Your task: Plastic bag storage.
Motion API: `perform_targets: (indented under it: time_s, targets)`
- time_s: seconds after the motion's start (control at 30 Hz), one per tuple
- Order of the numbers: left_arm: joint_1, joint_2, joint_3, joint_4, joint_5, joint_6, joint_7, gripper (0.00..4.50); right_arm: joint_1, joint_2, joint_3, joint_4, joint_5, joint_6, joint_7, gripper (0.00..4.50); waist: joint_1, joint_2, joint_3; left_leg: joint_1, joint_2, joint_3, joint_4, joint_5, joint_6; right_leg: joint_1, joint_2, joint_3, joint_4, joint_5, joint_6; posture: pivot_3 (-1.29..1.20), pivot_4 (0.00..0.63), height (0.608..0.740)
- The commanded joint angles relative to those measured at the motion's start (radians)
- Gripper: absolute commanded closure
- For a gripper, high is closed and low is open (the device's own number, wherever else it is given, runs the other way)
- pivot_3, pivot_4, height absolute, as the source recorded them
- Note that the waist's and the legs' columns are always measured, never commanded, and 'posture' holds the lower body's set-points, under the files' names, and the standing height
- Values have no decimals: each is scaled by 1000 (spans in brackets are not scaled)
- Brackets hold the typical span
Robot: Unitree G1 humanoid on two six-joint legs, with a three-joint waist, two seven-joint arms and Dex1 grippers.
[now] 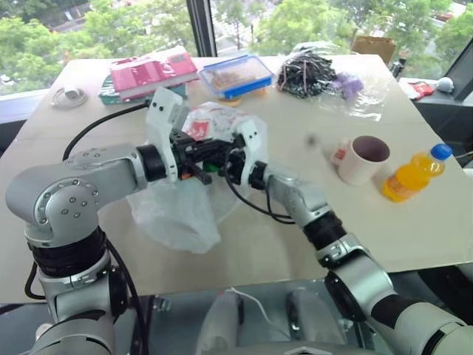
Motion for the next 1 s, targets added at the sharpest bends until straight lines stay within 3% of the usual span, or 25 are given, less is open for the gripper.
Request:
perform_targets:
  time_s: [0.03, 0.33, 0.43, 0.57, 0.77, 0.87, 1.0]
  targets:
    - [-37, 31, 52, 41, -4, -7, 3, 4500, -49, 39, -19, 5, -56, -72, -3, 4452, -1, 0, 0, 0, 0, 0, 0, 0, 0, 0, 0, 0, 0, 0, 0, 0, 150, 740]
    - [-120, -123, 163, 55, -102, 112, 140, 4500, -136, 112, -151, 135, -89, -280, -128, 4452, 0, 0, 0, 0, -1, 0, 0, 0, 0, 0, -1, 0, 0, 0, 0, 0, 150, 740]
    - [-137, -149, 188, 54, -120, 142, 170, 4500, -130, 152, -93, 188, -129, -294, -75, 4452, -5, 0, 0, 0, -1, 0, -1, 0, 0, 0, -1, 0, 0, 0, 0, 0, 150, 740]
    - [-141, -172, 183, 40, -109, 160, 202, 4500, -75, 174, 107, 246, -240, -298, 99, 4452, -17, 0, 0, 1, 0, 1, -2, 0, 0, 0, 0, 1, 0, 0, 0, 0, 150, 740]
    - [-100, -174, 153, 7, -63, 171, 248, 4500, -100, 143, 140, 381, -314, -313, 62, 4452, -15, 0, 0, 1, -2, -1, -2, 1, -1, 0, -2, 0, 0, 0, 0, 0, 150, 740]
    - [-77, -160, 126, 15, -21, 145, 257, 4500, -95, 94, 110, 360, -323, -318, 59, 3184, -16, 0, 0, 1, -2, -3, -3, 1, -2, 0, -2, 0, 0, 0, 0, 0, 150, 740]
    - [-37, -125, 69, 44, 50, 54, 236, 4500, 0, -55, 41, -3, -271, -150, 67, 1314, -14, 0, 0, 1, -1, -6, -4, 2, -3, -1, -1, 0, 0, 0, 0, 0, 150, 740]
